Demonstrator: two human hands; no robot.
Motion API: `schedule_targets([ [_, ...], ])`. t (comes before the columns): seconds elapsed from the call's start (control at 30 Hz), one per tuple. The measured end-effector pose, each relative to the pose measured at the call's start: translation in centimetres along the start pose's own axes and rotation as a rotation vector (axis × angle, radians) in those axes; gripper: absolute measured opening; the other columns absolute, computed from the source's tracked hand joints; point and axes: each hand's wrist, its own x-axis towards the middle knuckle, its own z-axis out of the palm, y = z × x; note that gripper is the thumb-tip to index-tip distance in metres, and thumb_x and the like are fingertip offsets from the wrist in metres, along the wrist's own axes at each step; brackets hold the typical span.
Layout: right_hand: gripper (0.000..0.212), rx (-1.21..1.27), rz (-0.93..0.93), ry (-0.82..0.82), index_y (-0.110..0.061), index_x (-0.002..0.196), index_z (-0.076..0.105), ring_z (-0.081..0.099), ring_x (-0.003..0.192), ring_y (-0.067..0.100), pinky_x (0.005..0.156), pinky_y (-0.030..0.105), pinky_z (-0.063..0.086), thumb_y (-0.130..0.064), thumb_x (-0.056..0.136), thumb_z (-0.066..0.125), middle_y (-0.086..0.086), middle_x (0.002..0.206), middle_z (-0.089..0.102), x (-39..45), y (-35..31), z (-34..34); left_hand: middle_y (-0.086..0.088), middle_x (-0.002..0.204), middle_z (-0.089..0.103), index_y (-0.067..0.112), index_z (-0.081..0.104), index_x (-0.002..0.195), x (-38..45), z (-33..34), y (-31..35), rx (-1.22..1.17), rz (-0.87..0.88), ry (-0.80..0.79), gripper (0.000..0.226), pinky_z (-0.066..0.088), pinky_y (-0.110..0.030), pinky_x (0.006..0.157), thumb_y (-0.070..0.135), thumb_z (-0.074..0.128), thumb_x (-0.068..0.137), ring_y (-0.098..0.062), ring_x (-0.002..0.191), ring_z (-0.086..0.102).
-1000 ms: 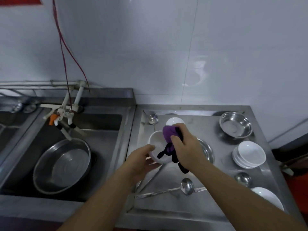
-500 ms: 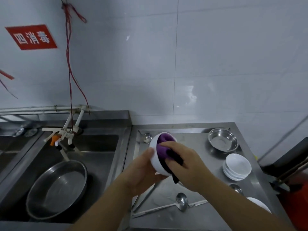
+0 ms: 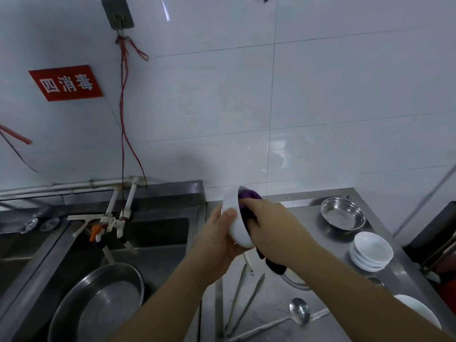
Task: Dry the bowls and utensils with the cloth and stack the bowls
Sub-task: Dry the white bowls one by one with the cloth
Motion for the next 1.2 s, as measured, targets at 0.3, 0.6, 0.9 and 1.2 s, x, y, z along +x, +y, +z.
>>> schedule_targets([
  [0.3, 0.029, 0.585, 0.394, -0.299, -0.018, 0.110, 0.075, 0.075, 0.101, 0.038, 0.095, 0.055, 0.061, -0.018, 0.094, 0.051, 0.019, 0.108, 0.076, 0.8, -1.2, -2.7, -0.034, 0.150, 0.045, 0.009, 0.032, 0.159, 0.0, -3.2, -0.5, 0.048, 0.021, -0.122, 0.106, 0.043, -0.080, 0.103, 0.057, 0.084, 0.080, -0.058, 0.134, 0.050],
  [0.6, 0.032, 1.433, 0.511, -0.123, -0.003, 0.068, 0.076, 0.072, 0.056, 0.016, 0.052, 0.022, 0.056, -0.007, 0.094, 0.058, 0.007, 0.064, 0.072, -0.8, 1.0, -0.9, -0.050, 0.145, 0.039, -0.017, 0.025, 0.153, -0.3, 0.0, -2.5, -0.079, -0.025, -0.329, 0.117, 0.028, -0.081, 0.113, 0.073, 0.063, 0.089, -0.069, 0.135, 0.037],
  [0.9, 0.034, 0.416, 0.109, 0.245, -0.039, 0.112, 0.072, 0.065, 0.081, 0.007, 0.067, 0.020, 0.047, -0.014, 0.098, 0.053, -0.013, 0.091, 0.073, -0.2, 1.0, -0.9, -0.030, 0.146, 0.057, 0.011, 0.041, 0.157, 1.6, 1.9, -1.9, -0.100, 0.051, -0.039, 0.106, 0.058, -0.057, 0.097, 0.067, 0.082, 0.077, -0.048, 0.133, 0.058],
  [1.2, 0.028, 0.363, 0.297, -0.168, -0.028, 0.118, 0.068, 0.071, 0.096, 0.021, 0.091, 0.040, 0.059, -0.027, 0.102, 0.044, 0.002, 0.106, 0.074, 0.6, 2.7, -3.3, -0.021, 0.137, 0.063, 0.031, 0.061, 0.136, 2.4, 1.2, -1.9, 0.123, 0.088, 0.007, 0.079, 0.061, -0.055, 0.089, 0.068, 0.086, 0.071, -0.044, 0.122, 0.066],
])
